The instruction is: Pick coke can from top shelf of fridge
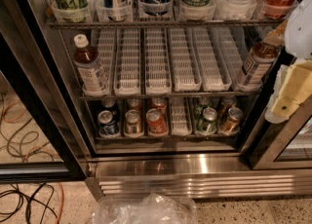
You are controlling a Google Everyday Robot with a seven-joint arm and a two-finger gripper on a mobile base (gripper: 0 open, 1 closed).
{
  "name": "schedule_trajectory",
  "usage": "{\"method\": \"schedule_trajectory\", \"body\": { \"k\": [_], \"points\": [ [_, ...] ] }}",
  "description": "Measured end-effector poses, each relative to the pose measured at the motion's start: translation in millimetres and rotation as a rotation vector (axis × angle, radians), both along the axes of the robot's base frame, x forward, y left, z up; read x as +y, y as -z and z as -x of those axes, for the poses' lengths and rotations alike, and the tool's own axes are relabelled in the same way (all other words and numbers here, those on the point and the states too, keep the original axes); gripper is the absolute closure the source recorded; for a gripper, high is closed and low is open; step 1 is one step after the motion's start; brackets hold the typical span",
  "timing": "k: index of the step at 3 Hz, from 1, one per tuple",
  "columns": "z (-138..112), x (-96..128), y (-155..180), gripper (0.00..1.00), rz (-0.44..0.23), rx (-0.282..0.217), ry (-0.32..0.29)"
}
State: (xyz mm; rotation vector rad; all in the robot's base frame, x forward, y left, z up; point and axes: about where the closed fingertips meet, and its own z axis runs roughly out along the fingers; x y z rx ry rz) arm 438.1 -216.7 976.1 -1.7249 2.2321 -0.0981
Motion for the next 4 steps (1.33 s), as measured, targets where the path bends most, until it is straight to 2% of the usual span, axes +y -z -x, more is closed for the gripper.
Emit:
{"method": "schedule_trajectory", "body": {
  "k": [1, 2, 3, 4],
  "points": [
    [0.0, 0.0, 0.0, 0.00, 0.000, 0.000, 0.000],
    [-4.3, 2.9, -0.4, 0.00, -0.033, -0.029, 0.011],
    [-1.7, 6.8, 19.6, 0.00, -0.120, -0.066, 0.027],
    [13.7, 16.7, 48.4, 0.00, -0.255, -0.118, 0.046]
  ]
}}
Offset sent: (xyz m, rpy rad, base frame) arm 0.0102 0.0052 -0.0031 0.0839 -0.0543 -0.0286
